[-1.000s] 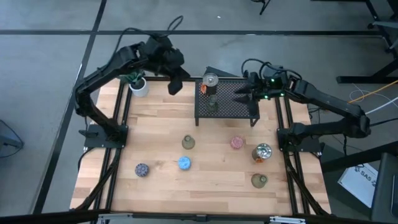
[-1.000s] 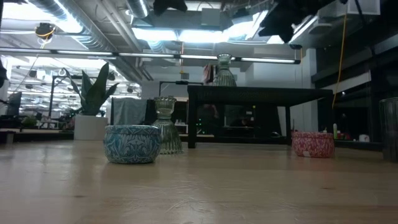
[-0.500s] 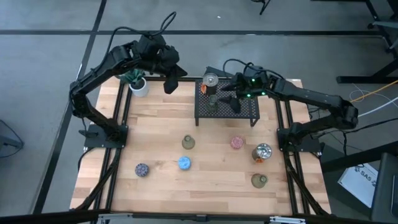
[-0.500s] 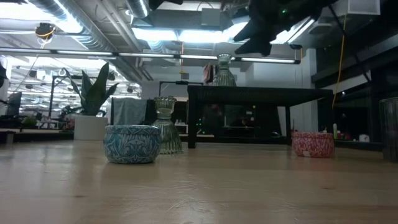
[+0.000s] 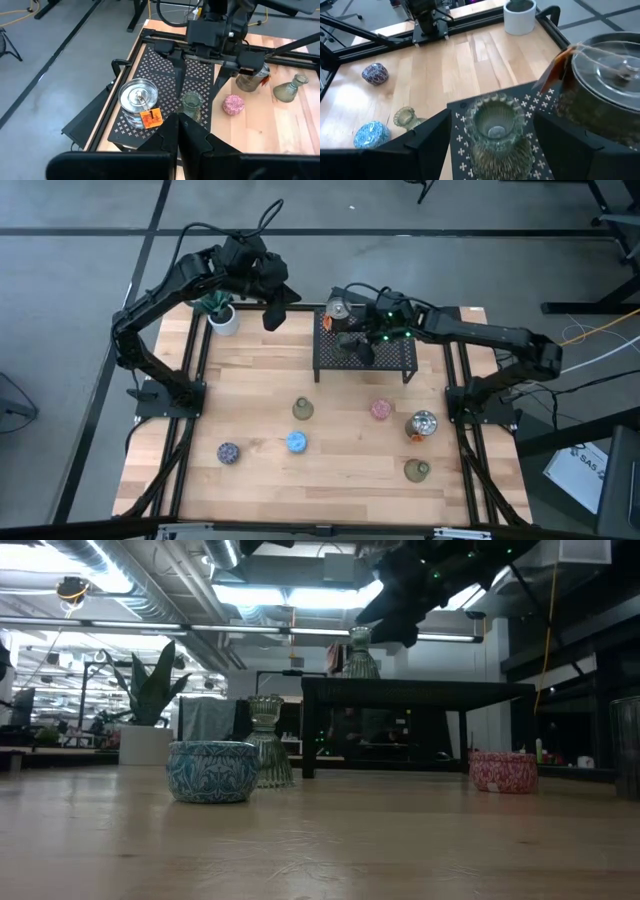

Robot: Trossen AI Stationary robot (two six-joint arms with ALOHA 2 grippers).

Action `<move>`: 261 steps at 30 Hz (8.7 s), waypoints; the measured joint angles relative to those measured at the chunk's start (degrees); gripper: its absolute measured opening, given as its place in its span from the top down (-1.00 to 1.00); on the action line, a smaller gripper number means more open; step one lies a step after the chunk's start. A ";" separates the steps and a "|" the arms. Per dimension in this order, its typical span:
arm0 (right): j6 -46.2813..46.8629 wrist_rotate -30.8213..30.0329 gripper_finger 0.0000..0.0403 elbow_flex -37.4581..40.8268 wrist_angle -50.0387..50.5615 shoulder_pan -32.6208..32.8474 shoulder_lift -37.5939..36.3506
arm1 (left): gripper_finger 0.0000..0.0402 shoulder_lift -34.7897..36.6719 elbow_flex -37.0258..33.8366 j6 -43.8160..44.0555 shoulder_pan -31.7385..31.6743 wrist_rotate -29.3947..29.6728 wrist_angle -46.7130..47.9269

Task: Pick & Place candle stick holders
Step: Put the left green vase candle holder on the shelf, then put the top green vase candle holder on the shelf aligned with the other green vase candle holder

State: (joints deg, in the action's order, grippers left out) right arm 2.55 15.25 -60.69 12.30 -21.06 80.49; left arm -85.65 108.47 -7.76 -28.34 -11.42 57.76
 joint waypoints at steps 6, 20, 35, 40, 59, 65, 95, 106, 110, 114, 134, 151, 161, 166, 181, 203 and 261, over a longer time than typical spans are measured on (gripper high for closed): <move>0.00 -0.01 -0.41 0.00 -1.11 0.18 1.33 | 0.99 0.00 0.00 -0.43 -0.02 0.09 -0.04; 0.00 -0.01 0.01 0.00 -0.99 0.18 1.40 | 0.99 -0.02 0.00 -0.53 -0.03 0.28 -0.04; 4.92 -0.07 0.11 0.02 -0.89 0.18 -2.54 | 0.99 -0.04 0.00 -0.53 -0.04 0.46 -0.11; 7.37 -2.01 0.12 0.02 0.73 -0.37 -6.20 | 0.99 -0.06 0.00 -0.51 -0.02 0.45 -0.13; 6.88 -16.15 0.12 0.02 8.11 -11.19 -10.49 | 0.99 -0.07 0.00 -0.49 -0.02 1.31 -0.83; 5.67 -16.11 0.12 0.02 7.69 -13.65 -9.38 | 0.99 -0.07 0.00 -0.49 -0.02 1.31 -0.83; 8.53 -13.11 0.12 -0.07 4.03 -14.20 -1.53 | 0.99 -0.07 -0.02 -0.50 -0.02 1.32 -0.85; 8.57 -13.10 0.05 -0.07 4.87 -14.20 -1.53 | 0.99 -0.07 -0.02 -0.51 -0.02 1.32 -0.85; 8.57 -13.29 -0.08 -0.04 5.75 -14.20 -1.43 | 0.99 -0.07 -0.02 -0.51 -0.02 1.33 -0.84; 8.57 -13.75 -0.15 -0.04 5.64 -14.20 -1.42 | 0.99 -0.07 -0.02 -0.51 -0.02 1.39 -0.84; 0.94 -13.67 -0.42 -5.95 9.48 -14.12 -5.49 | 0.99 -0.07 -0.02 -0.60 -0.02 1.20 -0.83; -3.04 -13.54 -0.42 -18.11 25.02 -9.76 -11.39 | 0.98 -0.39 -0.02 -6.93 3.26 -4.18 -0.58; -3.04 -13.54 -0.42 -18.53 25.32 -9.61 -11.59 | 0.73 -5.18 -0.04 -6.50 6.38 -4.56 11.30; -3.04 -13.56 -0.42 -18.53 25.30 -9.61 -11.59 | 0.47 -8.39 -0.04 -7.41 9.06 -3.72 14.84; -3.04 -13.56 -0.42 -18.53 25.24 -9.61 -11.92 | -0.17 -15.16 -0.02 -9.74 18.03 -1.42 19.42; -3.45 -10.06 -0.42 -18.58 19.07 -9.63 -19.09 | -0.41 -22.19 -8.19 2.47 28.66 5.17 14.06; -3.84 -9.10 -0.42 -18.56 19.19 -9.66 -19.15 | 0.06 -25.94 -18.12 9.65 29.84 6.60 3.74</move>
State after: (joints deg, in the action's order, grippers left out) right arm -1.30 6.15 -79.24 31.48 -30.72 61.34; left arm -111.59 90.35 1.89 1.50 -4.82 61.49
